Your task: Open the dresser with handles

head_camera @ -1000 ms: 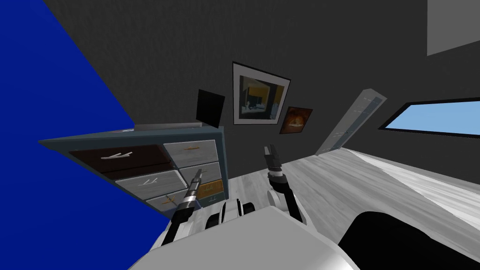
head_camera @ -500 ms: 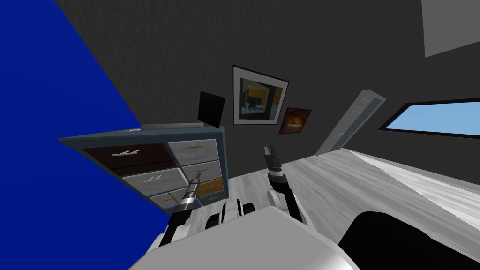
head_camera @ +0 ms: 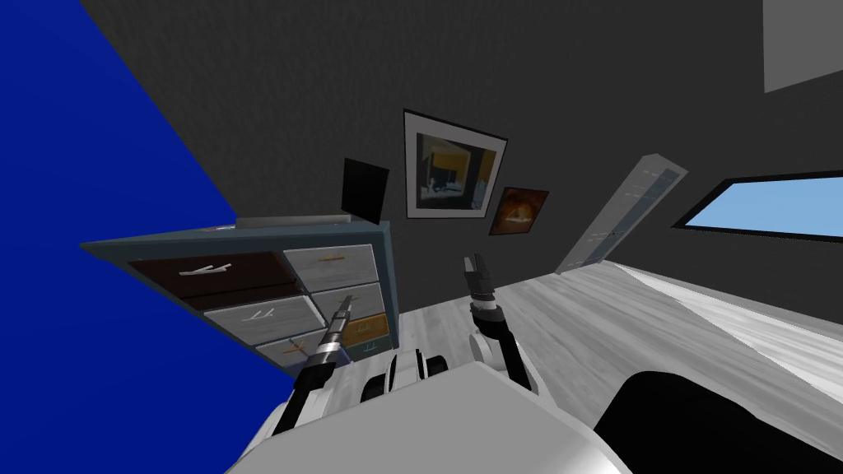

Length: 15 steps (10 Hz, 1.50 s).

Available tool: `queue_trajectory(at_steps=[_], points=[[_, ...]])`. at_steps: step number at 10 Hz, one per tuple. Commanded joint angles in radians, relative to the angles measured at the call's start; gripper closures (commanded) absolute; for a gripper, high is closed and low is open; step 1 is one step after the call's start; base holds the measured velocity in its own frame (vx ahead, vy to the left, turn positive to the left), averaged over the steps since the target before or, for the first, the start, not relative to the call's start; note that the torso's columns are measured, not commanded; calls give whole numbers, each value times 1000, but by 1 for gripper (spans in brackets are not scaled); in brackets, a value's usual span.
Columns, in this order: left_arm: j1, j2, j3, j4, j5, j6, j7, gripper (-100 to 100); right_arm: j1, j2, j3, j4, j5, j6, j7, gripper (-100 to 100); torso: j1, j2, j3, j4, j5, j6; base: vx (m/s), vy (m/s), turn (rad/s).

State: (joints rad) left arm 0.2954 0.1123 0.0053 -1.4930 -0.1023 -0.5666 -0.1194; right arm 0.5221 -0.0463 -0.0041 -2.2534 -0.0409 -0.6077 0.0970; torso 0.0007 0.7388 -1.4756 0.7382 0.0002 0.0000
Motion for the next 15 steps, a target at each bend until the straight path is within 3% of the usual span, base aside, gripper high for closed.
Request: queue_trajectory(at_steps=[1, 3, 6, 7, 9, 10, 11, 15], points=[[-3, 8, 3, -25, 2, 45, 2, -100, 0, 0, 0, 0, 0, 0, 0, 0, 0, 0, 0, 0, 0, 0, -4, -53, 13], [-6, 2, 6, -40, 4, 81, 3, -100, 0, 0, 0, 0, 0, 0, 0, 0, -1, -1, -1, 0, 0, 0, 2, -65, 14], [-10, -55, 8, -49, 6, 114, 5, -100, 0, 0, 0, 0, 0, 0, 0, 0, 0, -1, 0, 0, 0, 0, 1, -43, 8], [-8, -45, 8, -46, 6, 107, 4, -100, 0, 0, 0, 0, 0, 0, 0, 0, 1, -1, 0, 0, 0, 0, 0, -11, 0], [-11, -42, 10, -87, 6, 151, 7, -100, 0, 0, 0, 0, 0, 0, 0, 0, 0, -3, -2, -1, 0, 0, 76, -10, -23], [-11, -44, 10, -74, 6, 137, 5, -100, 0, 0, 0, 0, 0, 0, 0, 0, -1, -5, -3, -1, 0, 0, 41, -8, 10], [-8, -46, 8, -47, 6, 108, 4, 100, 0, 0, 0, 0, 0, 0, 0, 0, 0, -3, -1, -1, 0, 1, -65, 1, 32], [17, -40, -2, -110, 4, 141, 11, 100, 0, 0, 0, 0, 0, 0, 0, 0, -2, 7, 4, 3, -2, -1, -124, -15, 10]])
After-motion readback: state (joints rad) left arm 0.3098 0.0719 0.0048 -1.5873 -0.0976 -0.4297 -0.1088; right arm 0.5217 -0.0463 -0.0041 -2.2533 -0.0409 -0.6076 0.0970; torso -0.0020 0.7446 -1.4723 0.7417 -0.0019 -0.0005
